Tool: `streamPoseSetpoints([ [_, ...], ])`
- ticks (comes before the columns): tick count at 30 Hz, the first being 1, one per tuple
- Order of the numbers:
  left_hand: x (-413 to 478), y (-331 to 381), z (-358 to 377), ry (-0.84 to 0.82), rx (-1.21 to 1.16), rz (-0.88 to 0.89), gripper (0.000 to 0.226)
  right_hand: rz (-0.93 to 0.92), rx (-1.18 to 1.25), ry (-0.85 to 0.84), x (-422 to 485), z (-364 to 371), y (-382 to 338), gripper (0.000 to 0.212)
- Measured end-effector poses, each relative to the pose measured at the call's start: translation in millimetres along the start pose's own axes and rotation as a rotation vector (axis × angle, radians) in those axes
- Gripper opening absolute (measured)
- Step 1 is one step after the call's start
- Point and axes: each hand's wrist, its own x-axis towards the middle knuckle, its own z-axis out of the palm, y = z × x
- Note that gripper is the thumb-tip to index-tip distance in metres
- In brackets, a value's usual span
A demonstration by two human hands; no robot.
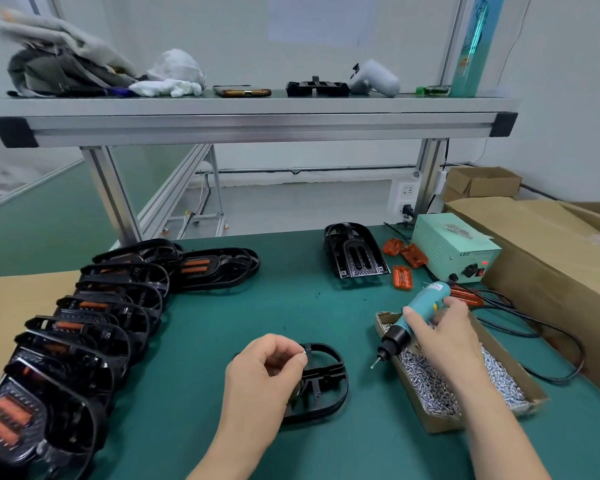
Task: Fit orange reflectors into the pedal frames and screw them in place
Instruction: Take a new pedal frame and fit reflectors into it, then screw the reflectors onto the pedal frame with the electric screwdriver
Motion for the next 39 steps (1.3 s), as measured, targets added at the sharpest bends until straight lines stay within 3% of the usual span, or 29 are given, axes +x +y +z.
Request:
streamPoseSetpoints([
  [3,0.8,-1.0,0.8,-0.005,0.001,-0.004,0.026,0.134,0.159,-0.095,11.6,7.9,-0.2,0.08],
  [9,0.6,-0.5,-1.3,-0.015,0.031,0.007,0.027,0.356,0.604,-0.091,23.1,20.3,-11.3,0.056],
  [15,3.1,-1.6,-5.9,-0.007,0.061,0.038,0.027,0.305,0.906,0.029,9.8,27.5,-29.7,0.043],
  [22,2.5,3.1,-3.7,-0.067,0.02,0.031,0.025,0.345,1.358,-0.122,-16.5,31.5,-71.5,0.02],
  [27,-1.7,6.4,-3.4,-0.134,0.022,0.037,0.022,0.318,1.392,-0.2,-29.6,41.1,-89.7,0.016],
  [33,-3.2,3.3,-6.5,-0.129,-0.029,-0.02,0.03,0.253,1.383,-0.061,-39.1,52.4,-99.4,0.03],
  [39,-4.0,-2.3,-6.3,-0.126,-0.035,-0.041,0.026,0.232,1.407,-0.001,-41.4,56.1,-104.3,0.022],
])
